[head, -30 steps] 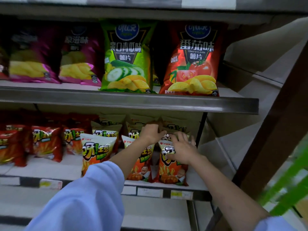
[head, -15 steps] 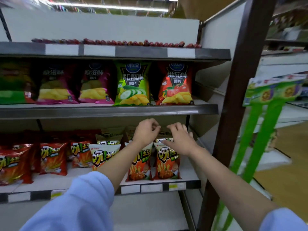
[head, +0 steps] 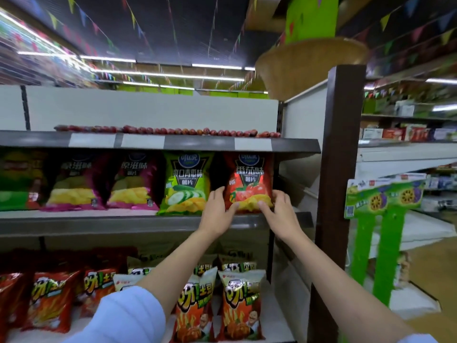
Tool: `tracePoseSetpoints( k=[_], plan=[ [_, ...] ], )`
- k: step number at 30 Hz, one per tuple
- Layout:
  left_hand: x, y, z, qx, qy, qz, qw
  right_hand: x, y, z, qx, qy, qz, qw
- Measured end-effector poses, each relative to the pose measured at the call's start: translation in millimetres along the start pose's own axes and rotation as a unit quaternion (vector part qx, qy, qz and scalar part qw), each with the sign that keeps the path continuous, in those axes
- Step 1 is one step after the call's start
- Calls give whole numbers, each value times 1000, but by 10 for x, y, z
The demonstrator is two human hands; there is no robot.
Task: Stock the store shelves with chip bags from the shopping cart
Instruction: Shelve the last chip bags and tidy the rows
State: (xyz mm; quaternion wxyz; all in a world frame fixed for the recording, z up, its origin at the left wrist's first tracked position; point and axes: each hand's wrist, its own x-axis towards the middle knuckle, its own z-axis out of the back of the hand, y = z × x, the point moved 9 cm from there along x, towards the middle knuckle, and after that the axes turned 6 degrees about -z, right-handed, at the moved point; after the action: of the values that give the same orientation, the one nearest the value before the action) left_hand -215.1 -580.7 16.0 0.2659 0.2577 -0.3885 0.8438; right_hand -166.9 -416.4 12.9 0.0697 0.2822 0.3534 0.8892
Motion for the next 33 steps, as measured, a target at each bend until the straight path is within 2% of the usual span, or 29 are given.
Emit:
tracePoseSetpoints(
  k=[7, 9, 11, 14, 16, 27, 33],
  plan=[
    [241, 259, -253, -8, 73, 59, 996, 383, -289, -197, 30, 54, -56, 996],
    [289, 287, -361, 9, 104, 60, 993, 427, -347, -310, -30, 62, -43, 997],
    [310, 319, -463, 76, 130, 56, 987, 435, -390, -362, -82, 38, -27, 996],
    [301, 336, -491, 202, 92, 45, 974, 440, -442, -367, -81, 6, -24, 996],
    [289, 325, -479, 226, 66, 50, 971, 462, -453, -370, -83, 3, -28, 996],
    [299, 315, -450, 200, 52, 70, 976, 501, -420, -308, -51, 25, -56, 997],
    [315, 320, -406, 160, 58, 129, 977, 516, -427, -295, -63, 23, -85, 994]
  ],
)
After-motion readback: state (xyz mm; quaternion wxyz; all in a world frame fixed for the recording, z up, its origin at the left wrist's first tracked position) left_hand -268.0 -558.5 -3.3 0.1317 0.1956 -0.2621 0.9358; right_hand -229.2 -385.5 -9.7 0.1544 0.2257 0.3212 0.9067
